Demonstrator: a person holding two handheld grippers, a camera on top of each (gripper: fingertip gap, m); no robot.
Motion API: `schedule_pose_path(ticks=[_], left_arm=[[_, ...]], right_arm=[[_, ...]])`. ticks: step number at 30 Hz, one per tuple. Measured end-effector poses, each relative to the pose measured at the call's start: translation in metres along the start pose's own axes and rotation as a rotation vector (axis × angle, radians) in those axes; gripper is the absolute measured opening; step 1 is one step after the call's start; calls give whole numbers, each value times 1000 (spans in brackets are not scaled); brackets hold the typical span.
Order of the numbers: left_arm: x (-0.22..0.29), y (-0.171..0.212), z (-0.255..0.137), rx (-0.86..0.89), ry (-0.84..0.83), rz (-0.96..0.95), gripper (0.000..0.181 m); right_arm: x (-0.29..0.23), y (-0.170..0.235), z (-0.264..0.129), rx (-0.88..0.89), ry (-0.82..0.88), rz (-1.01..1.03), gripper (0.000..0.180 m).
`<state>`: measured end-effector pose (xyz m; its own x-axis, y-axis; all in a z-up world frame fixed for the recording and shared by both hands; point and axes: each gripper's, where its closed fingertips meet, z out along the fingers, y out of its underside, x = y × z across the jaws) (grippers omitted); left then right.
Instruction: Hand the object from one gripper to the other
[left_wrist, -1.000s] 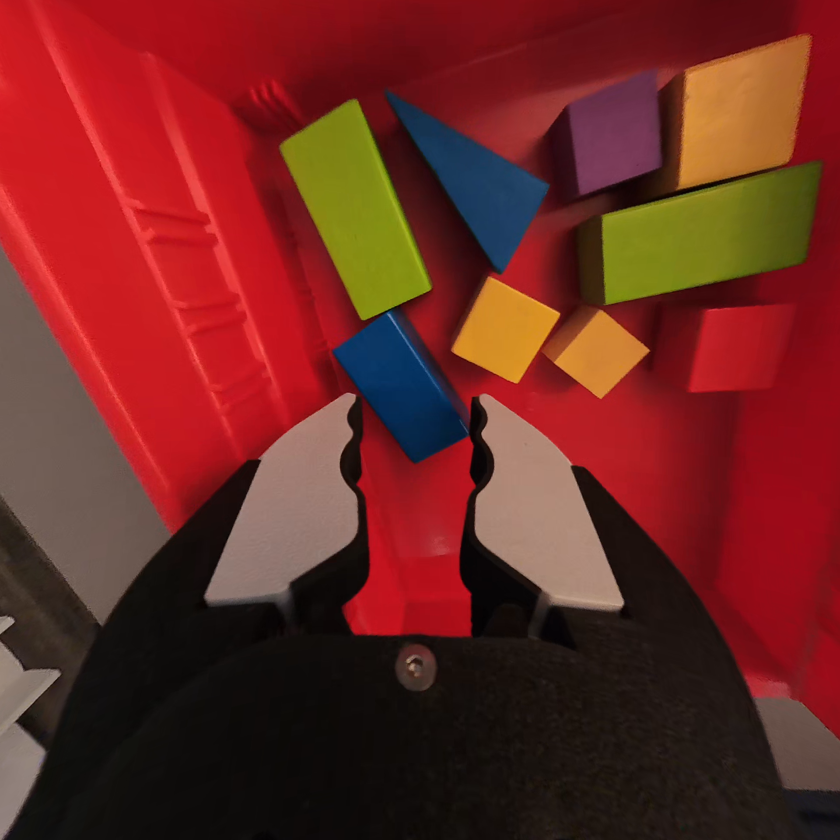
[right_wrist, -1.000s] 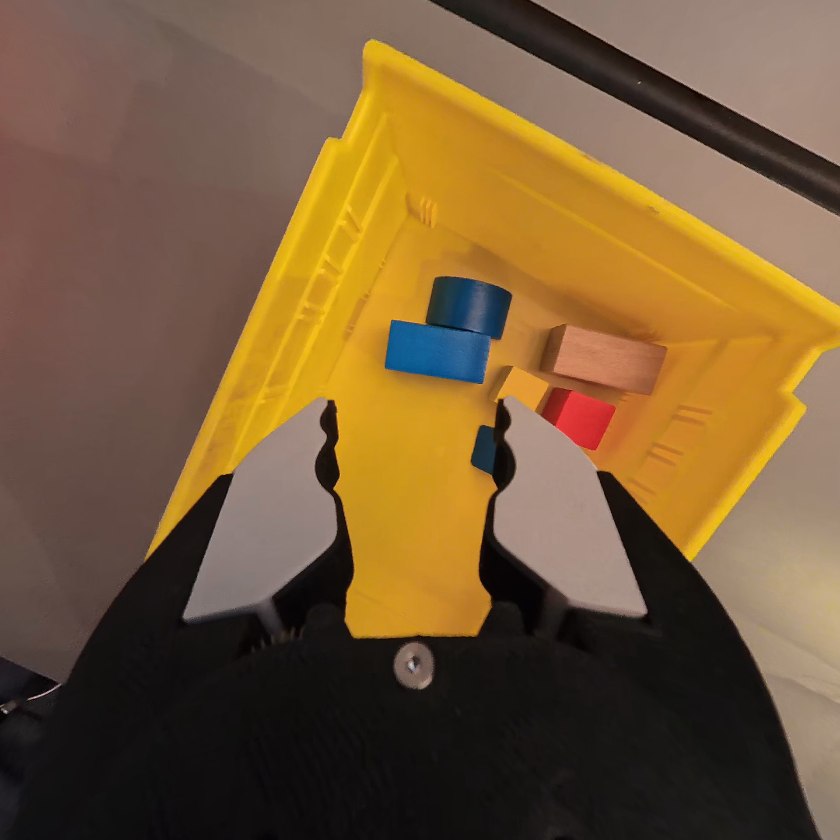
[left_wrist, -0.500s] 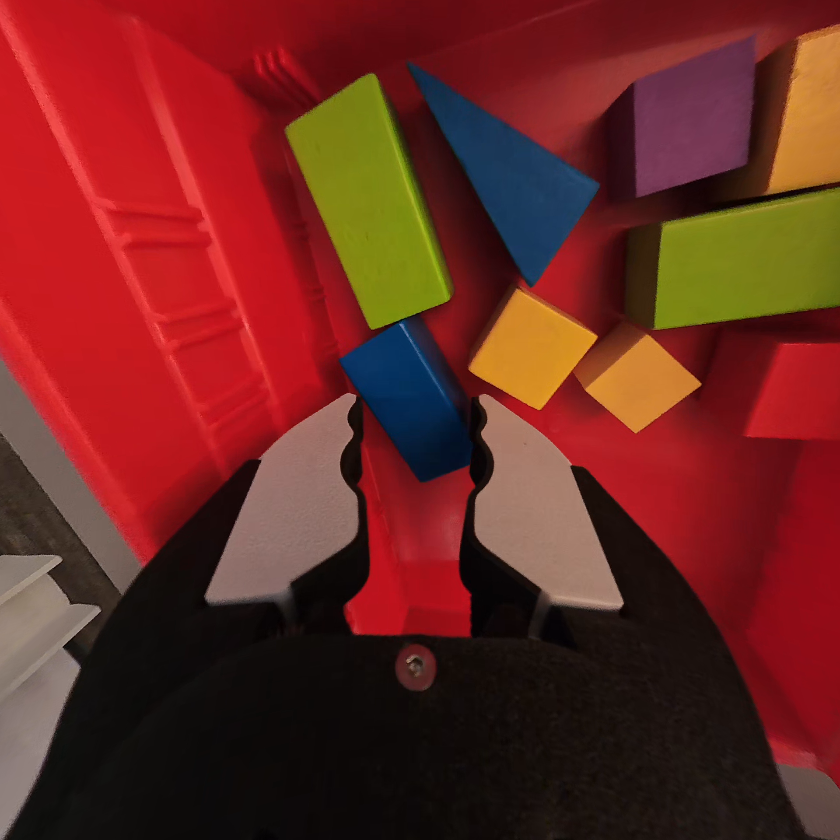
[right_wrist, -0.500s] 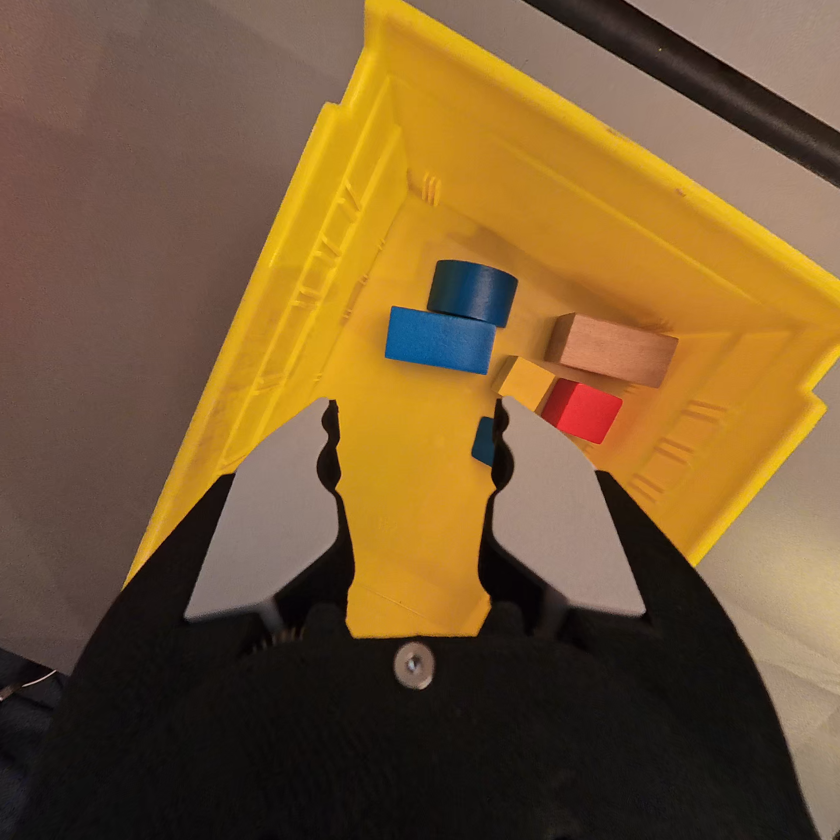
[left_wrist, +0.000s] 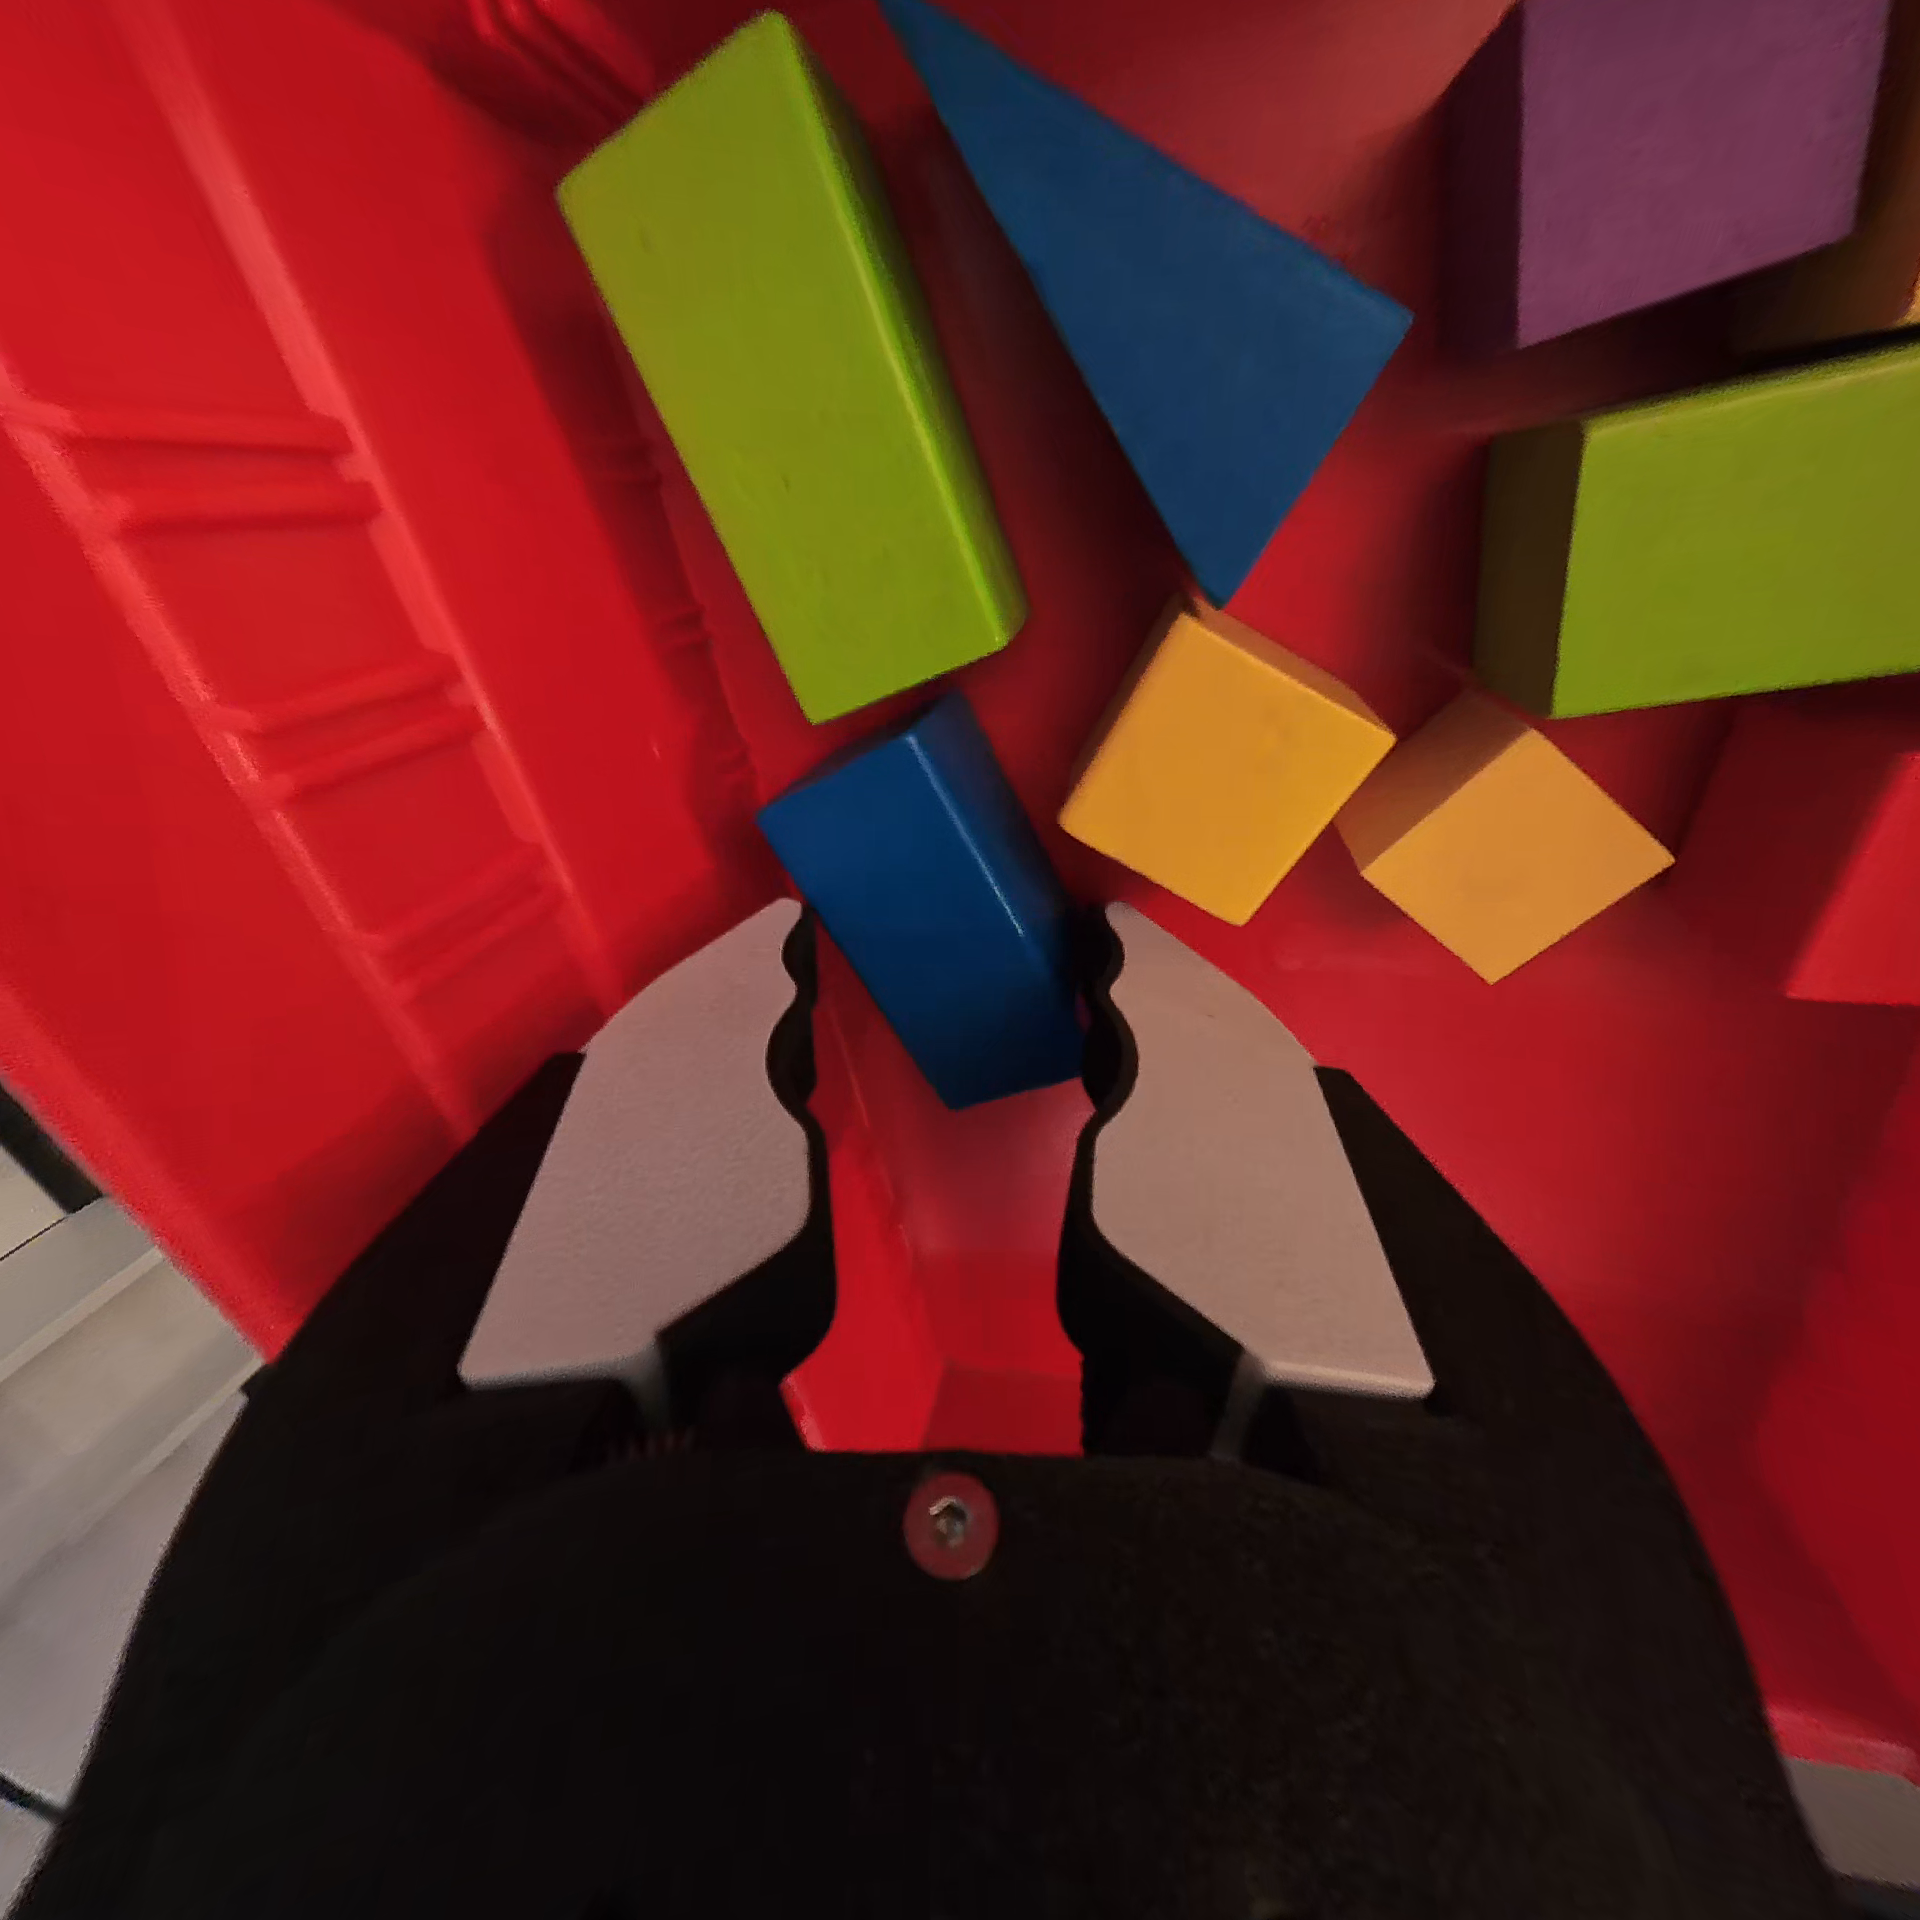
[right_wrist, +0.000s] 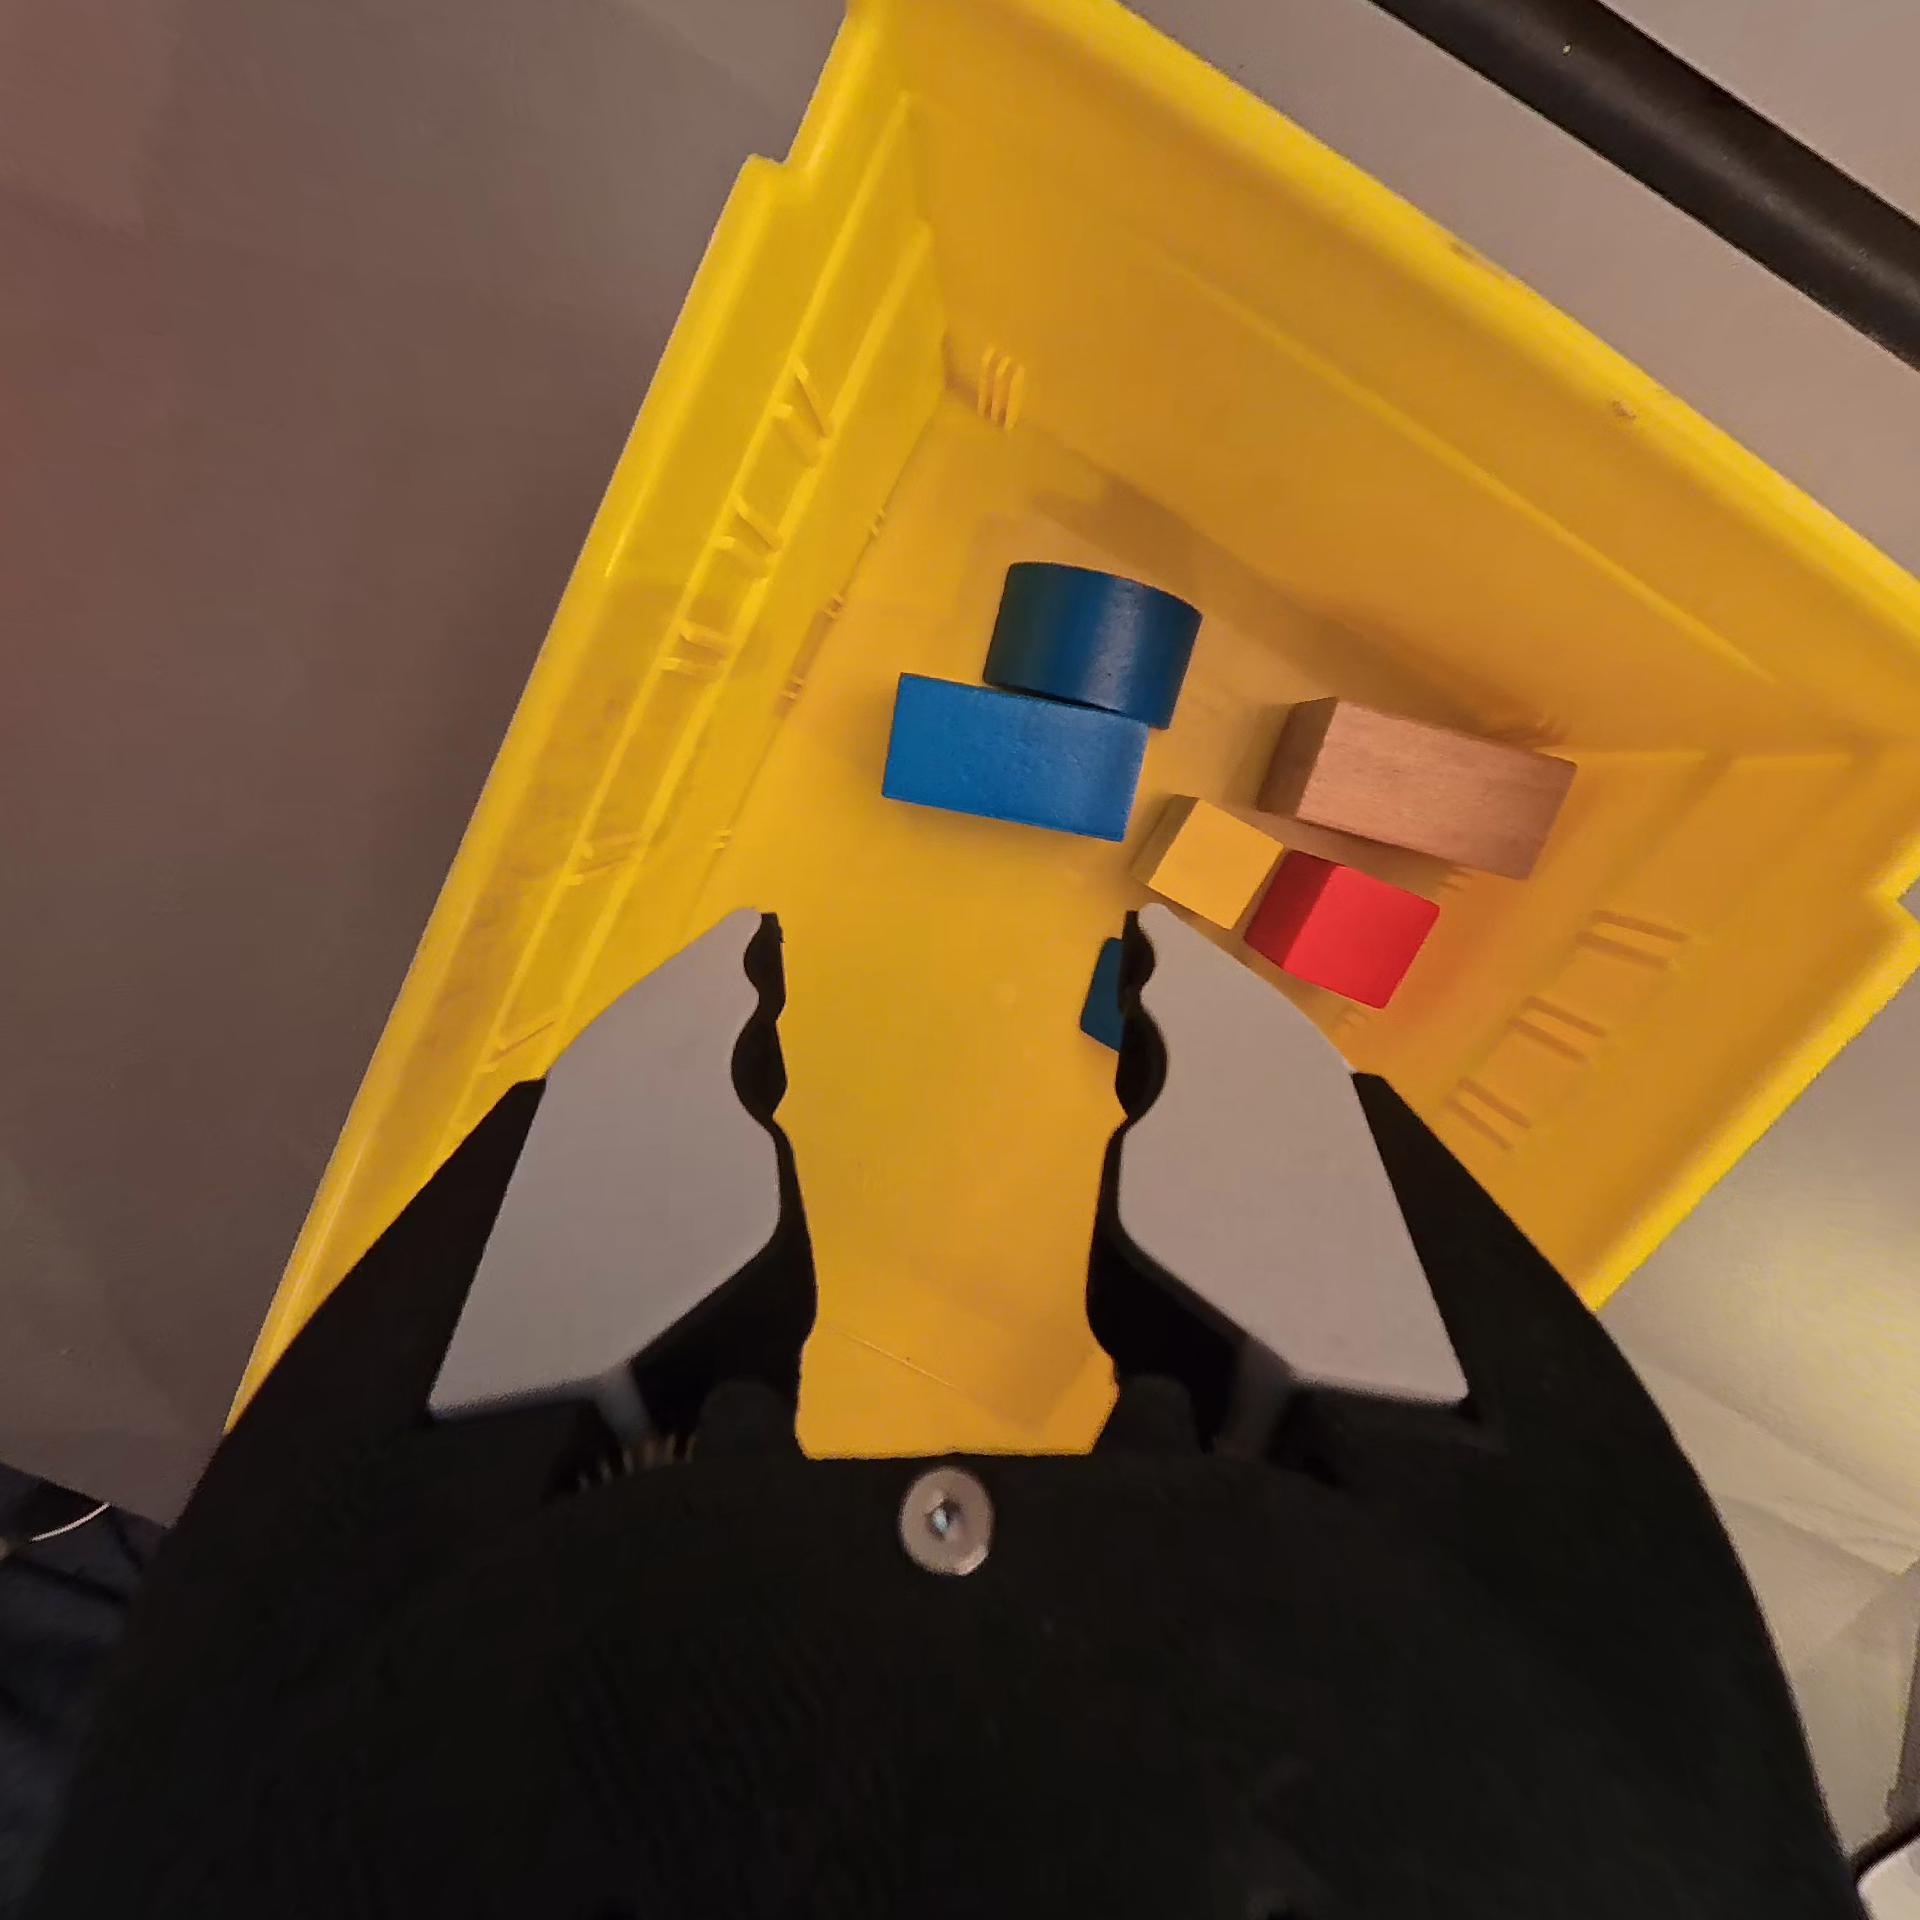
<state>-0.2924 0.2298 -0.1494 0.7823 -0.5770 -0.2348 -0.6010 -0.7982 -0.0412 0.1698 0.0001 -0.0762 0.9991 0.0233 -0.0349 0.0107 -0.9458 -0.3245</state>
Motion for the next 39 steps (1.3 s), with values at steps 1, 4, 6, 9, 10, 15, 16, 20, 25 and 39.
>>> schedule_pose_path(ticks=[1, 4, 6, 9, 10, 15, 16, 20, 25, 39], left_arm=[[1, 2, 0, -12, 5, 2, 48], [6, 9, 0, -39, 26, 7, 47], [9, 12, 0, -58, 51, -2, 45], [13, 15, 1, -78, 102, -21, 40], [14, 15, 1, -79, 115, -23, 40], [19, 16, -2, -77, 189, -35, 39], [21, 16, -3, -78, 205, -33, 39], [21, 18, -13, -62, 198, -4, 38], [24, 13, -50, 68, 206, 30, 37], [156, 28, -256, 732, 1119, 519, 36]], right_arm=[[0, 0, 0, -1, 2, -2, 63], [-2, 1, 2, -9, -8, 1, 61], [-2, 3, 3, -22, -7, -3, 61], [-3, 4, 5, -36, -8, 0, 60], [-3, 4, 5, -39, -7, -3, 60], [-4, 5, 6, -46, -7, -8, 59], [-5, 5, 6, -47, -7, -9, 59], [-5, 5, 5, -48, -3, -11, 59], [-6, 1, -2, -20, 20, -21, 57], [-178, -104, -100, 939, -80, -745, 70]])
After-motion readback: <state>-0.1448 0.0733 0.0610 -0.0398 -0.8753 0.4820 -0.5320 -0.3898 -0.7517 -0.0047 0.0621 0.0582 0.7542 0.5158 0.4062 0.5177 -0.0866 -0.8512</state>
